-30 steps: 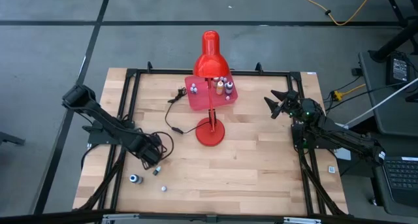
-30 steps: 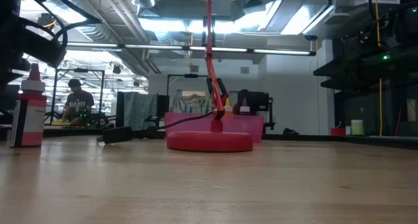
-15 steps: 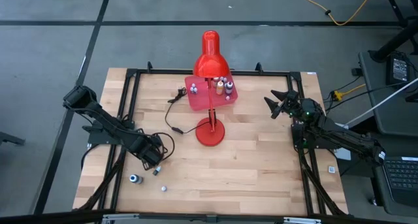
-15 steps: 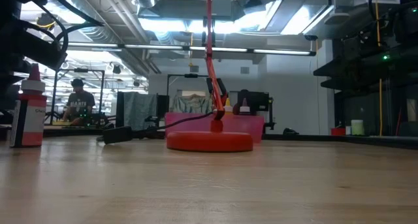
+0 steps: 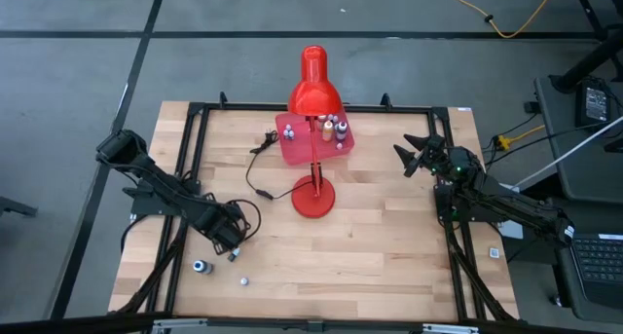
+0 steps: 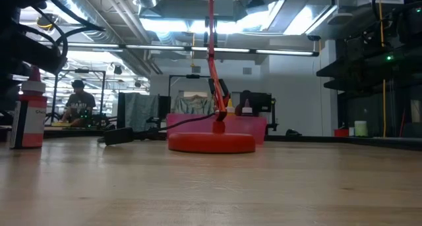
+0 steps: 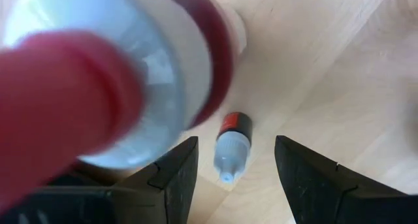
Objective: Pick & Place food coloring
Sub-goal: Put the small red food coloring bottle into the red bin, then put the small purple food coloring bottle into the red bin
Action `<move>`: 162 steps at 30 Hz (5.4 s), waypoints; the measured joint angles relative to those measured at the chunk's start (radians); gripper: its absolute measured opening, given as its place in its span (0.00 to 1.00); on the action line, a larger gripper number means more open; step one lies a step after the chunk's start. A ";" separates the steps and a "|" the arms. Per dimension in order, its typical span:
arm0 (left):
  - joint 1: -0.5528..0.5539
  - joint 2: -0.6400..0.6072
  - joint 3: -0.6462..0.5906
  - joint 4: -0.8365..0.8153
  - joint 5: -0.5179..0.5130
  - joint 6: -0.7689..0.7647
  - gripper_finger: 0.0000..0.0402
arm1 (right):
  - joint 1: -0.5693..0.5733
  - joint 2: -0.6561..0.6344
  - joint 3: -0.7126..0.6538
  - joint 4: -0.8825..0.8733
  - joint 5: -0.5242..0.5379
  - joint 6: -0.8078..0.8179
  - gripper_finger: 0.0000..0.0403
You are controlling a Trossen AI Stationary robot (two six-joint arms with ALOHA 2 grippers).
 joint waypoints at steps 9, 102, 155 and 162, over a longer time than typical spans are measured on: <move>0.000 0.000 0.000 0.007 0.000 -0.008 0.45 | 0.000 0.000 0.000 0.000 0.000 0.000 0.76; 1.181 0.510 0.891 -0.100 0.028 0.873 0.14 | 0.000 0.000 0.000 0.000 0.000 0.000 0.76; 1.152 0.592 0.890 -0.057 -0.001 0.890 0.36 | 0.000 0.000 0.000 0.000 0.000 0.000 0.76; 1.154 0.504 0.890 -0.088 -0.007 0.883 0.36 | 0.000 0.000 0.000 0.000 0.000 0.001 0.76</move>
